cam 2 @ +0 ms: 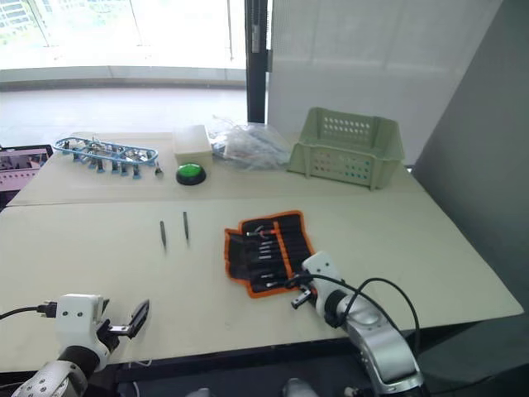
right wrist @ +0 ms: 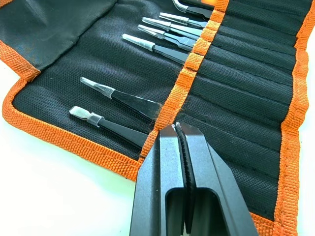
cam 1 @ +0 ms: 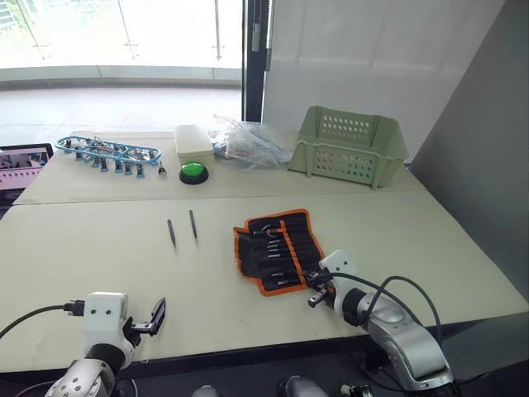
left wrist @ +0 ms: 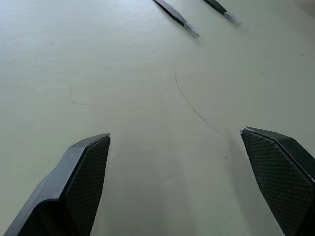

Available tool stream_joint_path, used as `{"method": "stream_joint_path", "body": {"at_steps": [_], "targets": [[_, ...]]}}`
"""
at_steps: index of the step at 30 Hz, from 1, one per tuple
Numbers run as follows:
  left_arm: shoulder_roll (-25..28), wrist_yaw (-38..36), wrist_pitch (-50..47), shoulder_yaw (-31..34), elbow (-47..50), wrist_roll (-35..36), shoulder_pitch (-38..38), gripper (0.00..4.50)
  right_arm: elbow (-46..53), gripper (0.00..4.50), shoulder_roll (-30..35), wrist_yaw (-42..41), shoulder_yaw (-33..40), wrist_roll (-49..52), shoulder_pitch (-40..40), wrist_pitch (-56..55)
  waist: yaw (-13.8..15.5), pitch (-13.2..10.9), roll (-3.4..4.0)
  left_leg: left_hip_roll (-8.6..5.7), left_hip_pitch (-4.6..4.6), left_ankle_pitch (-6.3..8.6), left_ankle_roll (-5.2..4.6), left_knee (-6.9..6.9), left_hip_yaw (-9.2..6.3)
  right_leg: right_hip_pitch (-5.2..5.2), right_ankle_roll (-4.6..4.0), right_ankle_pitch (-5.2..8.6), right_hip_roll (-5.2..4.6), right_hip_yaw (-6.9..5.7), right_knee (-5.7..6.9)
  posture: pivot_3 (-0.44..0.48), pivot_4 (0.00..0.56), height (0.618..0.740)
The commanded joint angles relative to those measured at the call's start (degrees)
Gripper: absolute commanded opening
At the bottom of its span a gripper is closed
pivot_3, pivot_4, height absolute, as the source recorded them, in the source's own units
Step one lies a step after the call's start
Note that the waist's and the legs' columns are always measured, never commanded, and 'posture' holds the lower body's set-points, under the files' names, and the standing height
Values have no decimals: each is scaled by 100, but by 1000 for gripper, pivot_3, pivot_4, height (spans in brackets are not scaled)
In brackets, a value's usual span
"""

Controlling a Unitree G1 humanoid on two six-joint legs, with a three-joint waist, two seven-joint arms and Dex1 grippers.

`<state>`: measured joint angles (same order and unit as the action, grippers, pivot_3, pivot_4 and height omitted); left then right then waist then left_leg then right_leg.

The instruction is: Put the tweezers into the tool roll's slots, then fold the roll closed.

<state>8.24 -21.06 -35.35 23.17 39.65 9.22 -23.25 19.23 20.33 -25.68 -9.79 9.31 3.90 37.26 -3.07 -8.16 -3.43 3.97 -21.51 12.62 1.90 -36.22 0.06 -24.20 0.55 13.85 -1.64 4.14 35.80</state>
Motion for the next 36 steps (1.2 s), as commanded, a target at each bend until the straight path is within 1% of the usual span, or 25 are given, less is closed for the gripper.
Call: {"method": "stream_joint_path", "body": {"at_steps": [1,7,12,17,21,24,29,33,36], "targets": [[39,273,-4,-200,-56,29,330,4488,-429,0,-6,-52,-256,-48,-133,258,-2,0,0,0,0,0,0,0,0,0,0,0,0,-1,0,0,150,724],[85,823,-73,-594,-848,-192,1295,4488,-421,0,-57,-3,-224,-56,-138,252,-20,1,-1,0,1,0,0,0,-2,2,0,0,7,0,1,0,150,724],[70,1215,104,-817,-1707,-368,1999,4488,-371,0,-93,43,-202,-73,-150,262,-49,9,-11,-1,-11,-7,-11,1,-1,11,4,-3,12,1,21,0,150,724],[36,1587,292,-812,-2464,-434,2527,4488,-315,0,-99,104,-151,-72,-207,260,-27,25,4,-2,-1,-6,-10,2,-1,14,4,-3,13,0,29,0,150,724],[43,1661,480,-855,-2947,-394,2781,4488,-265,0,-114,152,-131,-60,-234,282,0,31,26,-4,7,-4,-6,4,-2,18,4,-3,12,1,30,0,150,724],[43,1744,693,-949,-3586,-449,3177,4488,-229,0,-94,159,-111,-58,-278,274,56,32,35,-7,17,-4,-5,9,-2,18,4,-3,13,1,29,0,150,724],[-10,2005,1009,-854,-4505,-432,3760,4488,-213,0,-79,191,-86,-50,-269,281,73,32,52,-13,32,-1,-1,12,-8,16,4,-3,12,0,22,0,150,724],[-50,2174,1094,-852,-4938,-421,4027,4488,-187,0,-91,211,-93,-49,-280,288,74,43,71,-15,33,-1,-1,13,-8,19,5,-3,12,-1,22,0,150,724],[-127,2257,1035,-928,-5047,-424,4103,3671,-171,0,-94,227,-74,-46,-295,285,73,55,92,-17,35,-1,-1,14,-9,26,7,-5,12,0,23,0,150,724]]}}
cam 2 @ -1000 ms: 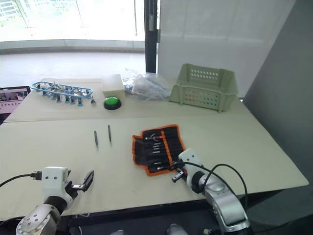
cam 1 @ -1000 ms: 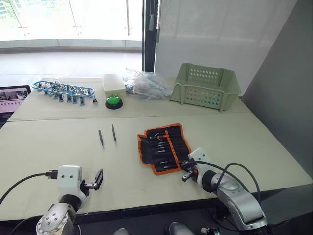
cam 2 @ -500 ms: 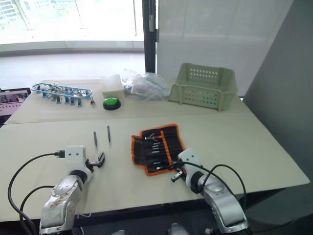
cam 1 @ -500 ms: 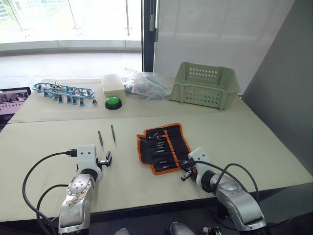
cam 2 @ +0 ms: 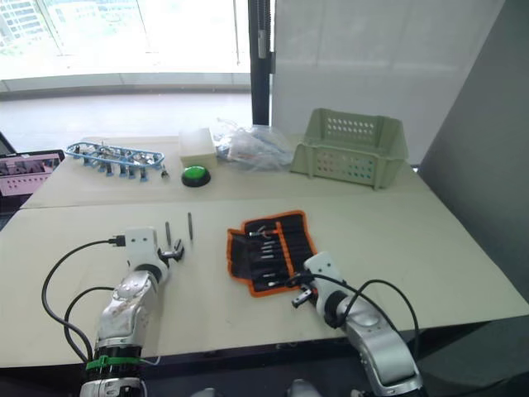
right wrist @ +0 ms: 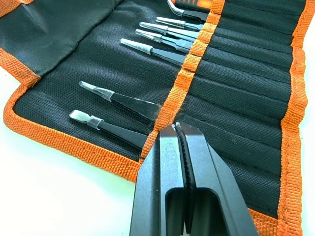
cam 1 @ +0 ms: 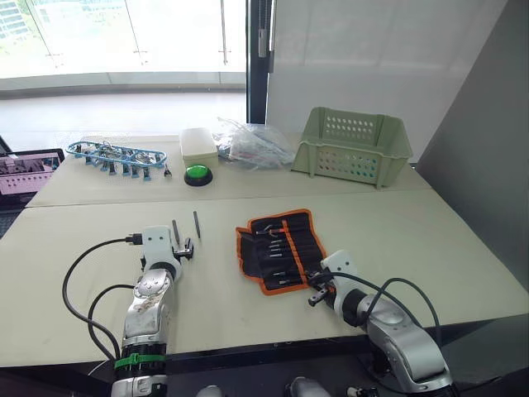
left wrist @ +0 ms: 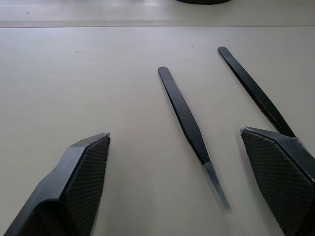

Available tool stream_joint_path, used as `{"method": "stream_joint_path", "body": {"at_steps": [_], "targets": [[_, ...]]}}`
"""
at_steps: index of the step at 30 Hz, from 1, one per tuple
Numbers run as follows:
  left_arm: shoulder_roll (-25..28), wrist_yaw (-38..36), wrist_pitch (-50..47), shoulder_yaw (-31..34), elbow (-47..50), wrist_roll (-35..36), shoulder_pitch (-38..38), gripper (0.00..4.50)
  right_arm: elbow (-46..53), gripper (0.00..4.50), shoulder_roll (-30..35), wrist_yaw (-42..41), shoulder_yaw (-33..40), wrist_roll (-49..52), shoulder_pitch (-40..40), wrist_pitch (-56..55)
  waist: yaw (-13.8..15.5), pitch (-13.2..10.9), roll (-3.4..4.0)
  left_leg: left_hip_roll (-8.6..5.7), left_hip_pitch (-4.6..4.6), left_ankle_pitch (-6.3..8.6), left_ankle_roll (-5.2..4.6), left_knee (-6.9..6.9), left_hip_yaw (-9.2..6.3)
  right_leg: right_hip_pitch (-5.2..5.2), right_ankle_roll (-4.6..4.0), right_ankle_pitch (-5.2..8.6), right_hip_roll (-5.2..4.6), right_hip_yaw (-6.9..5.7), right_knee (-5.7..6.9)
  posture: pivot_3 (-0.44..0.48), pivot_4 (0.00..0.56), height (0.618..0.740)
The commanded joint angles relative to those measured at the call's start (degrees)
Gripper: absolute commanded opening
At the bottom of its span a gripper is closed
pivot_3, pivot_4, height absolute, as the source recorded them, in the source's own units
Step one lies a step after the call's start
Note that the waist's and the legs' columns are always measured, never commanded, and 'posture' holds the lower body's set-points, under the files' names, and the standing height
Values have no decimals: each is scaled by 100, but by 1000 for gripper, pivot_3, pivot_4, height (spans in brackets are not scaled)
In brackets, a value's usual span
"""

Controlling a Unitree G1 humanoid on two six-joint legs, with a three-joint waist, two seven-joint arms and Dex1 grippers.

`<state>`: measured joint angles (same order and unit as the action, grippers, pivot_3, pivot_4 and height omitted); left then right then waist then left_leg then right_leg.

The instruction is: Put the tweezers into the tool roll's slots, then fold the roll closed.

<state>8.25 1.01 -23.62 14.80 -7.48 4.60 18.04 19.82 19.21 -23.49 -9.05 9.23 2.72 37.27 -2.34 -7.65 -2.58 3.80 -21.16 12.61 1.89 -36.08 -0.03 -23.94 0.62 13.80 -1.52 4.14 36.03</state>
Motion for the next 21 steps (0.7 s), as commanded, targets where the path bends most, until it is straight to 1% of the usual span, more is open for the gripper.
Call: {"method": "stream_joint_path", "body": {"at_steps": [1,4,11,21], "targets": [[-154,42,-179,-164,-335,15,-45,3335,-215,0,19,10,-143,-33,-181,290,1,8,13,-1,0,0,0,0,0,5,1,0,0,0,0,0,150,724],[-216,22,-228,-261,-299,19,-120,2305,-169,0,22,14,-131,-31,-204,309,23,15,25,-6,1,0,0,0,-1,4,2,-1,-3,0,-1,0,150,724],[-232,-33,-376,-379,-154,8,-200,64,-75,0,32,30,-104,-20,-266,346,43,17,27,-10,0,1,1,0,-1,6,4,0,-11,0,-21,0,150,724],[-17,-50,-795,-353,31,-13,-130,64,-40,0,28,45,-99,-19,-324,356,46,16,27,-11,-1,1,3,7,-2,3,6,2,-13,-1,-31,0,150,724]]}}
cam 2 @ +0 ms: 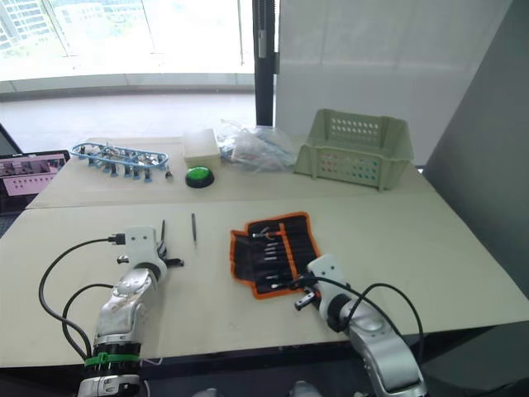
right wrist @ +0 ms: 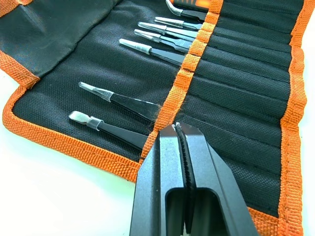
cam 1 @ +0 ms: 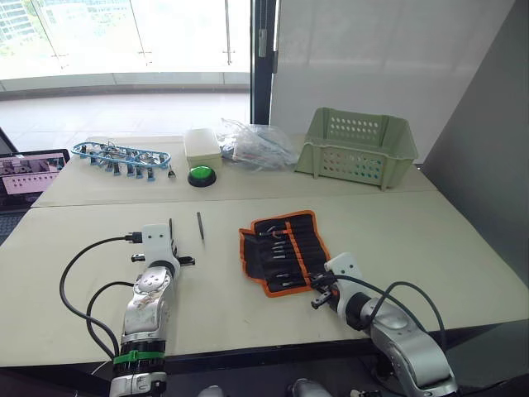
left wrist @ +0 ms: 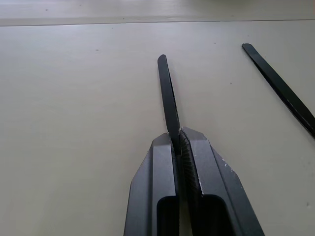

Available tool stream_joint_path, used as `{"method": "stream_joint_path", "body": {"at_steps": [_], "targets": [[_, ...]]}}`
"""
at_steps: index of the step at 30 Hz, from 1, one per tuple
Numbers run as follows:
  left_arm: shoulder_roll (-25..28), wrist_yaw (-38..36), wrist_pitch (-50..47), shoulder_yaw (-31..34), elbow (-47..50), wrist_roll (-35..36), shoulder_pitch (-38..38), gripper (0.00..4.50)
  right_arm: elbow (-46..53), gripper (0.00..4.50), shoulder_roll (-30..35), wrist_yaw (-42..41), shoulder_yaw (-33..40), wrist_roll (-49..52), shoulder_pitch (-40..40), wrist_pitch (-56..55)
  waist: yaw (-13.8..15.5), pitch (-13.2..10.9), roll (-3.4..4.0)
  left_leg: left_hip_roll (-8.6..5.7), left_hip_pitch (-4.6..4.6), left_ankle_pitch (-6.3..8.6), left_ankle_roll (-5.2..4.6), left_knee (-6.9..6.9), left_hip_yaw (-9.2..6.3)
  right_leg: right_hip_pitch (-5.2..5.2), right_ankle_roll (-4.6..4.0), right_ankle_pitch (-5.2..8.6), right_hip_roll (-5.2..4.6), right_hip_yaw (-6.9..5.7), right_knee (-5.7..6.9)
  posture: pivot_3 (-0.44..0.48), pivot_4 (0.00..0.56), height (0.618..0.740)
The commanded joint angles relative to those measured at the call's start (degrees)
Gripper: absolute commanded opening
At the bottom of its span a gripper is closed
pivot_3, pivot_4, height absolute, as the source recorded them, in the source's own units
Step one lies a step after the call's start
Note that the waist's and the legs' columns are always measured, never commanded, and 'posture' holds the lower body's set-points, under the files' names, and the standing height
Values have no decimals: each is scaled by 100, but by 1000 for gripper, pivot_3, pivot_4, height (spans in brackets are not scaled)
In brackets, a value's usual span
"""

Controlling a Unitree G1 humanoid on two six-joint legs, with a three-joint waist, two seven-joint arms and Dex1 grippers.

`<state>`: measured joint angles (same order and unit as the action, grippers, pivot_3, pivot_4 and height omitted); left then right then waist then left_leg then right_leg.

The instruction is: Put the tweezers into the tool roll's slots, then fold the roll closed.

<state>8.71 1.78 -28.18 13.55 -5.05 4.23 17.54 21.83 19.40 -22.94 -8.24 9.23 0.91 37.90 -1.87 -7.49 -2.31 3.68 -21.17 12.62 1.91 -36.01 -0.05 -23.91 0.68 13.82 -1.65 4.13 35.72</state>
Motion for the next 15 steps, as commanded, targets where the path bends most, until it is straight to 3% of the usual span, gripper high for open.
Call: {"method": "stream_joint_path", "body": {"at_steps": [1,8,15], "targets": [[-32,-110,-325,-206,-191,12,-59,64,-243,0,8,-9,-186,-20,-143,294,-1,0,0,0,0,0,0,1,0,-1,0,0,0,0,-1,0,150,724],[340,-222,73,-200,291,-43,116,64,-251,0,6,-4,-185,-25,-126,297,-10,-22,-27,2,-10,1,1,6,-3,-16,0,0,2,-3,-3,0,150,724],[946,-1024,399,-217,1159,232,211,64,-284,0,7,-8,-178,-20,-90,290,-95,-46,-85,11,-82,-7,-9,6,0,-42,9,-10,6,-3,-2,0,150,724]]}}
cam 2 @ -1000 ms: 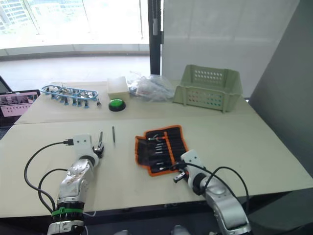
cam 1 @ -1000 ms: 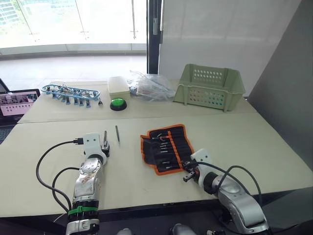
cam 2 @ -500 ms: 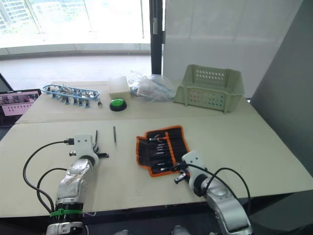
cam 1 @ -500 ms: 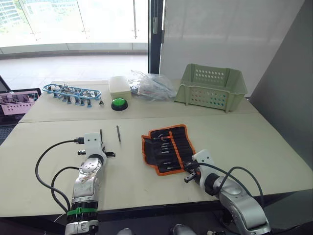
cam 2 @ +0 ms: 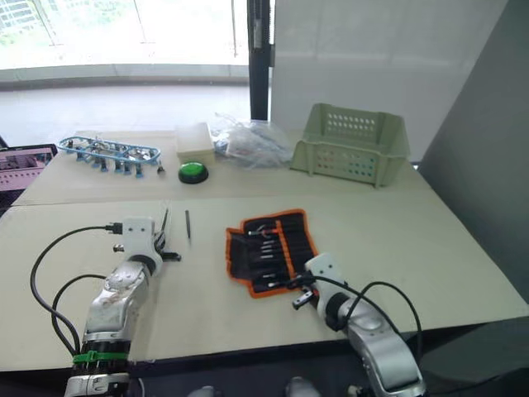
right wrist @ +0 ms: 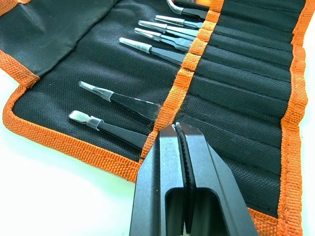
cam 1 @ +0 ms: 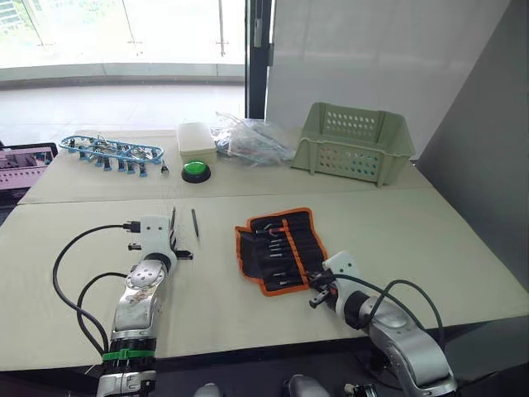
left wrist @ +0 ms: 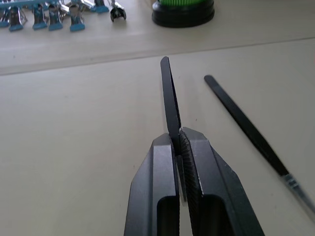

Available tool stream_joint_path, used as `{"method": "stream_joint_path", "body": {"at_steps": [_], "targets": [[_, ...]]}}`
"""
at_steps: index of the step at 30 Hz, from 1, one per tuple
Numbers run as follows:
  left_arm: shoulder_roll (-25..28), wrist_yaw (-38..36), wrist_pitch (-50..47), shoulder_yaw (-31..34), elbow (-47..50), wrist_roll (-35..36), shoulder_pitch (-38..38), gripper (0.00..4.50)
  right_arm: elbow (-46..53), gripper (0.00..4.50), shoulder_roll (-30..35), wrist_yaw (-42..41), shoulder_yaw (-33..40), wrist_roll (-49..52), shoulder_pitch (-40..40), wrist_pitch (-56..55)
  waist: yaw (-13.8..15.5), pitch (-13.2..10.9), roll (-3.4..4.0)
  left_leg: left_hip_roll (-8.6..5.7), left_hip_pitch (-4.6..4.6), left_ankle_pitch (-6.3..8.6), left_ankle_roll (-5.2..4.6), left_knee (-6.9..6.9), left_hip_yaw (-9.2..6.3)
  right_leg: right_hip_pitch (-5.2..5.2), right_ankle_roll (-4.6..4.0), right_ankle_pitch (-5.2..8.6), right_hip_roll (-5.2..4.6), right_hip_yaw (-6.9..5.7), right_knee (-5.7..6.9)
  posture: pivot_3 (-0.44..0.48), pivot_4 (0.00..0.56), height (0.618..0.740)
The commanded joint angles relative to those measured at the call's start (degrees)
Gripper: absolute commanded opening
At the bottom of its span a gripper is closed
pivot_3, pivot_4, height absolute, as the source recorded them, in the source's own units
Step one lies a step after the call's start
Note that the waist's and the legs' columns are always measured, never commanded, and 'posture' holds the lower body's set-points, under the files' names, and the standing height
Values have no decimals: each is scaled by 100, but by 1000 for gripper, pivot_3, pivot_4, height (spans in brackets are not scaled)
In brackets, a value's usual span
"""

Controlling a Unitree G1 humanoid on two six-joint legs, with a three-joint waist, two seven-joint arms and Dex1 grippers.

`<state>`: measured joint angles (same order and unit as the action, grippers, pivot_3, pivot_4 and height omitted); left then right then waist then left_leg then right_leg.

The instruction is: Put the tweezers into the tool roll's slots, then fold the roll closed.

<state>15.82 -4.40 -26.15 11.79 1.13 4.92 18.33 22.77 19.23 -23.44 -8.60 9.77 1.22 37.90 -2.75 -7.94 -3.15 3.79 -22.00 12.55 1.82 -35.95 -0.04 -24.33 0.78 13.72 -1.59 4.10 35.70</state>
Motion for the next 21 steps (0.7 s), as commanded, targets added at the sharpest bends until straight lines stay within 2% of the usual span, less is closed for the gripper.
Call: {"method": "stream_joint_path", "body": {"at_steps": [1,7,15,21], "targets": [[291,-530,202,-70,612,205,126,64,-384,0,25,42,-142,-72,-114,291,-9,0,0,2,1,0,0,1,1,0,4,-3,1,0,0,0,150,724],[776,-1899,338,-641,1092,607,198,64,-424,0,25,38,-143,-68,-56,290,2,-9,-5,5,1,3,5,3,1,-3,-4,3,2,1,-1,0,150,724],[1533,-3944,-209,-1530,1114,1242,742,64,-399,0,17,65,-169,-79,-61,303,-11,-22,1,7,2,1,2,2,2,-9,-8,5,5,3,-2,0,150,724],[1950,-4920,-715,-2112,902,1397,1289,64,-327,0,-22,136,-177,-96,-123,321,-23,-36,5,7,0,-2,-4,2,2,-12,-9,6,5,4,-2,0,150,724]]}}
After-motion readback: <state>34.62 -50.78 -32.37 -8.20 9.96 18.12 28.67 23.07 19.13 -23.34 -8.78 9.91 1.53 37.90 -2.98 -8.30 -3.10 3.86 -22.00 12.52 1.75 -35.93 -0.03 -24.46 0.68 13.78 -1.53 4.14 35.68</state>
